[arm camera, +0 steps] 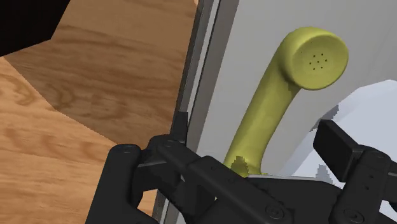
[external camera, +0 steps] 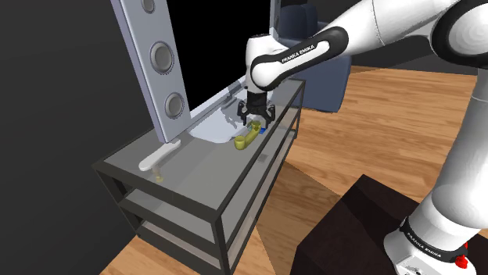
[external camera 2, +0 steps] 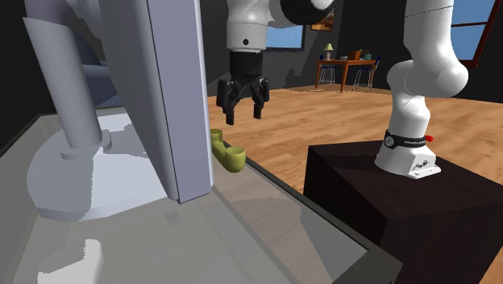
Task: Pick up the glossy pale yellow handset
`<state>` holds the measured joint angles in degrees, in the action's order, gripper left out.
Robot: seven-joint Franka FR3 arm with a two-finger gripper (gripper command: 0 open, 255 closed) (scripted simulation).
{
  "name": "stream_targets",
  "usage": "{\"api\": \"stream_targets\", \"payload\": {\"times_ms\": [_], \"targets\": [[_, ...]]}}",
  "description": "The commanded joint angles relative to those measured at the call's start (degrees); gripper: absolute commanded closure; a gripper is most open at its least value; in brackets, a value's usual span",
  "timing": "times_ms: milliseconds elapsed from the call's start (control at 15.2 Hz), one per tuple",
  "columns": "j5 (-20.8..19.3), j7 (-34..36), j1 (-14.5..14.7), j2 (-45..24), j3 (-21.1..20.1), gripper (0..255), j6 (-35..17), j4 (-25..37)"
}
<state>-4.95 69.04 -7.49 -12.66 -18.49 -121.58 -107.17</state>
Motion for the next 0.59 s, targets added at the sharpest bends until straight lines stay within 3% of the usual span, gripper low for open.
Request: {"api": "stream_targets", "payload": {"times_ms": [0, 264, 528], "targets": [[-0.30, 3.49, 0.31, -4.77, 0.73, 0, -0.74, 3.61], [-0.09, 8.93, 1.16, -12.97, 2.26, 0, -1.19, 10.91], [-0.52, 9.12, 1.32, -14.36, 2.51, 0, -3.67, 9.77]]}}
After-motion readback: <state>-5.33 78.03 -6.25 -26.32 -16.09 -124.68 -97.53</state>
